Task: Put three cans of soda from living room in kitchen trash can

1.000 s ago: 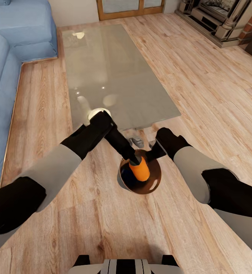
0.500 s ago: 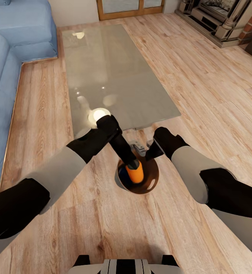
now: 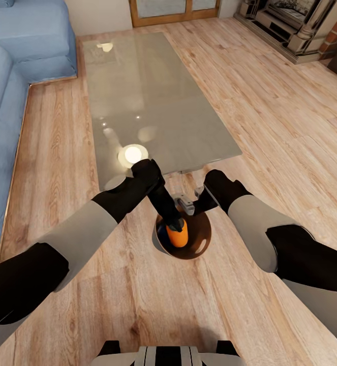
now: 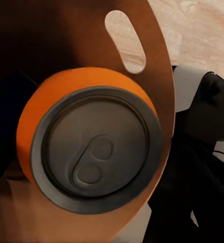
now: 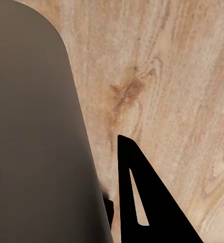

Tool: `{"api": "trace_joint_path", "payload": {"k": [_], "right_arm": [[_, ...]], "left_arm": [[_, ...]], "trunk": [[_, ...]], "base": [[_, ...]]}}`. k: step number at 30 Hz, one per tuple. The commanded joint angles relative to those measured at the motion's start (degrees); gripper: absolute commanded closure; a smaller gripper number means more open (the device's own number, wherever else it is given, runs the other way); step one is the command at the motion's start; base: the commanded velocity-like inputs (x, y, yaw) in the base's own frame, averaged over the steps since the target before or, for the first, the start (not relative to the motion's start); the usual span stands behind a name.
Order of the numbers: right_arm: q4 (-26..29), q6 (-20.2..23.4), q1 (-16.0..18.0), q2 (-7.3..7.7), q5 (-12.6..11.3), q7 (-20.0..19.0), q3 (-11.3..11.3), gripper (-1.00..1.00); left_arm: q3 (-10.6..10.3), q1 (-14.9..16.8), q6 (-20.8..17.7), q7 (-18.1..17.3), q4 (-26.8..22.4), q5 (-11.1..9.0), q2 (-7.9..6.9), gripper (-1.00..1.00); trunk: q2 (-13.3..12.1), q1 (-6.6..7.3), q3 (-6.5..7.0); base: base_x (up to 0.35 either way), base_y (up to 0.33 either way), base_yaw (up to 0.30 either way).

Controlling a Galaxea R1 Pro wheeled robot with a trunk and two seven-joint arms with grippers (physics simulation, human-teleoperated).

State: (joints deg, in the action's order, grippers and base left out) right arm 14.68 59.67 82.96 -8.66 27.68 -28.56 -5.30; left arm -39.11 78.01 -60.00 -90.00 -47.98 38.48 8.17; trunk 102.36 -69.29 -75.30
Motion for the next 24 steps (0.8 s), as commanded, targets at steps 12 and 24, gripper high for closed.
{"api": "trace_joint_path", "payload": {"k": [12, 24], "right_arm": [[-0.1, 0.3, -0.2, 0.44, -1.7, -0.1, 0.4, 1.00], [-0.2, 0.3, -0.3, 1.43, -1.8, -0.1, 0.9, 1.00]], "left_arm": [[0.3, 0.0, 0.0, 0.0, -1.2, -0.3, -0.71, -1.00], [17.2, -16.1, 1.0, 0.0, -29.9, -6.6, -11.60, -1.00]], "trunk": [[0.0, 0.00, 0.00], [0.0, 0.00, 0.00]], "base": [[0.000, 0.000, 0.000], [0.000, 0.000, 0.000]]}}
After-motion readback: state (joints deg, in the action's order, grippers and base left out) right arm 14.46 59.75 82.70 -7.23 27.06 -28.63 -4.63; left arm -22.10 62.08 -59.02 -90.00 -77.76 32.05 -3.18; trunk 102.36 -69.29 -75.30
